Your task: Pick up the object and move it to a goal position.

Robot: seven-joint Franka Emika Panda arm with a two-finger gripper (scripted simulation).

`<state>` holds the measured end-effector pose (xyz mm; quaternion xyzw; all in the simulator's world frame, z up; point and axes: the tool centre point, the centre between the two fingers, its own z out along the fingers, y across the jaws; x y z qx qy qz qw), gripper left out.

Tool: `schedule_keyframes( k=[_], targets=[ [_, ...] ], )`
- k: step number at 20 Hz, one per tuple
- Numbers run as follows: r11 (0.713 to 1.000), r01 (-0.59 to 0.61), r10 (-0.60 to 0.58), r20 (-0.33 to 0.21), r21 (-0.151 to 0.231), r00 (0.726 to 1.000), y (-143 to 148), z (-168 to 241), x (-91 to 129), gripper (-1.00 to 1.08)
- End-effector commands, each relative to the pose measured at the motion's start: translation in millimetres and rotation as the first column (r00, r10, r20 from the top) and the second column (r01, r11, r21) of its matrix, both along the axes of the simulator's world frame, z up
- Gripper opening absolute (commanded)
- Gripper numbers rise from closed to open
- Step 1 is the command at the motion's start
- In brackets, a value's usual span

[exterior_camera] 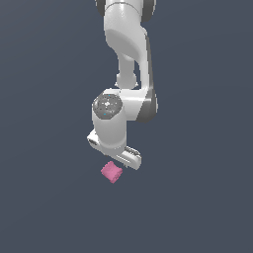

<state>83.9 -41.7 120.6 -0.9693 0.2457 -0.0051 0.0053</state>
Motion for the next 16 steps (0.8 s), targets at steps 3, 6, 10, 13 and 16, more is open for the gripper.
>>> schedule_keyframes(
  k=[3, 6, 10, 13, 16],
  targets=[
    [0.995, 0.098, -0.098, -0.007, -0.003, 0.995, -12, -16, 11, 1.00],
    [0.990, 0.140, -0.140, -0.010, -0.005, 0.990, -17, -23, 15, 1.00],
    [0.985, 0.173, -0.173, -0.012, -0.007, 0.985, -21, -29, 19, 1.00],
    [0.984, 0.180, -0.180, -0.012, -0.008, 0.984, -22, -30, 19, 1.00],
    [0.985, 0.175, -0.175, -0.013, -0.008, 0.984, -22, -32, 19, 1.00]
  ],
)
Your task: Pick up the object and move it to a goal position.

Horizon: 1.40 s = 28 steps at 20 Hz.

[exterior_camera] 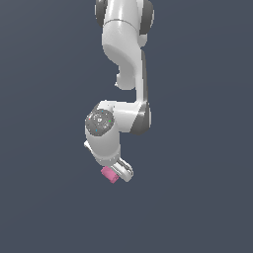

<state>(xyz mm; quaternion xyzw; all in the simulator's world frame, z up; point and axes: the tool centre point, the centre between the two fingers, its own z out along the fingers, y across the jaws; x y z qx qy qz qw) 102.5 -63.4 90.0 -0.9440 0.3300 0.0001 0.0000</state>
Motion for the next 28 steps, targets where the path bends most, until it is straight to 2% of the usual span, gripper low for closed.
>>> schedule_keyframes(
  k=[1, 10, 16, 17, 28],
  targets=[
    [1.000, 0.000, 0.000, 0.000, 0.000, 1.000, 0, -3, 0, 1.00],
    [1.000, 0.005, -0.005, 0.000, 0.000, 1.000, 0, -47, -1, 1.00],
    [1.000, 0.005, -0.005, 0.000, 0.000, 1.000, 0, -50, 1, 1.00],
    [1.000, 0.005, -0.005, 0.000, 0.000, 1.000, 0, -50, 1, -1.00],
    [1.000, 0.005, -0.005, 0.000, 0.000, 1.000, 0, -50, 0, -1.00]
  ],
)
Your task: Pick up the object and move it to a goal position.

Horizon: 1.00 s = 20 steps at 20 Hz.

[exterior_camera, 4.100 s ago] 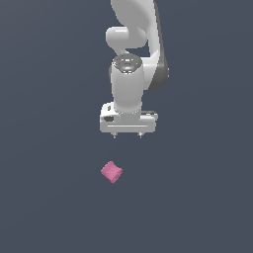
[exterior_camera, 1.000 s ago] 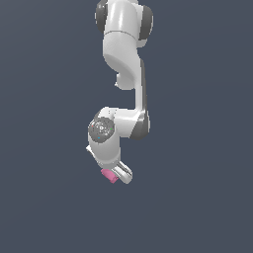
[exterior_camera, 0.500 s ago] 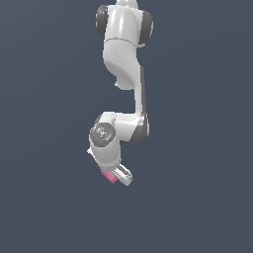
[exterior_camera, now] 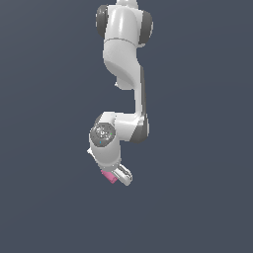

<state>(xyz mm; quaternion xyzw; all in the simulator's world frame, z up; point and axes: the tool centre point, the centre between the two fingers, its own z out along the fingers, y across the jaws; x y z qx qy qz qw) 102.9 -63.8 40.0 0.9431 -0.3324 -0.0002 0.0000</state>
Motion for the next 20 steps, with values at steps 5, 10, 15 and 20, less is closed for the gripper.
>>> schedule_keyframes(
  k=[5, 10, 15, 20],
  targets=[
    [1.000, 0.000, 0.000, 0.000, 0.000, 1.000, 5, 7, -3, -1.00],
    [1.000, 0.000, 0.000, 0.000, 0.000, 1.000, 18, 24, -9, -1.00],
    [1.000, 0.000, 0.000, 0.000, 0.001, 1.000, 41, 52, -20, -1.00],
    [1.000, 0.000, 0.000, 0.000, 0.001, 1.000, 73, 94, -36, -1.00]
  ],
)
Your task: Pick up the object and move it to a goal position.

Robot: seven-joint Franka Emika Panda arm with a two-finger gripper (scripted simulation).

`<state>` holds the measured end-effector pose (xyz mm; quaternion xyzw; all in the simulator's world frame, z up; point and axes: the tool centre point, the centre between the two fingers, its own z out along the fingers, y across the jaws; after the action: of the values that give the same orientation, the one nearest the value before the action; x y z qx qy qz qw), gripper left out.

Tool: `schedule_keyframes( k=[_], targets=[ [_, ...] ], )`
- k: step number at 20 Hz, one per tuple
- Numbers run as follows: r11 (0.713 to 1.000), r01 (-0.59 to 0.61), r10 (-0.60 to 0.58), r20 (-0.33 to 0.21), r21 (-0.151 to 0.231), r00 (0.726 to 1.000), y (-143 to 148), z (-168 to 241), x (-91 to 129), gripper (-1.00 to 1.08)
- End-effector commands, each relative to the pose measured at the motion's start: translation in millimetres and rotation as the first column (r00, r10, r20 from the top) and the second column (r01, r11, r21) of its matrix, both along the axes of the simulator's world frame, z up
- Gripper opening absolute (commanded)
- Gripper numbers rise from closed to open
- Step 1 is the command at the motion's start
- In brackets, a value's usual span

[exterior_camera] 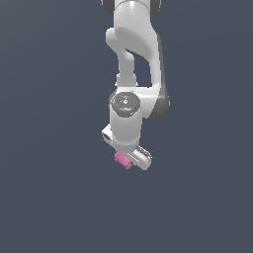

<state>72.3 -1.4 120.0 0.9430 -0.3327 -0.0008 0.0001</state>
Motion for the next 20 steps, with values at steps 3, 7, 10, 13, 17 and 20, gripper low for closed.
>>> schedule_keyframes(
  k=[3, 7, 10, 13, 17, 20],
  targets=[
    [1.000, -0.001, 0.001, 0.001, 0.000, 1.000, 32, 42, -15, -1.00],
    [1.000, -0.001, 0.001, 0.001, 0.000, 1.000, 61, 79, -28, -1.00],
    [1.000, -0.001, 0.001, 0.002, 0.000, 1.000, 82, 106, -38, -1.00],
    [1.000, -0.001, 0.001, 0.002, -0.001, 1.000, 101, 132, -46, -1.00],
    [1.000, 0.000, 0.000, 0.002, -0.002, 1.000, 124, 161, -55, -1.00],
    [1.000, 0.000, 0.000, 0.002, -0.002, 1.000, 136, 177, -60, -1.00]
  ],
)
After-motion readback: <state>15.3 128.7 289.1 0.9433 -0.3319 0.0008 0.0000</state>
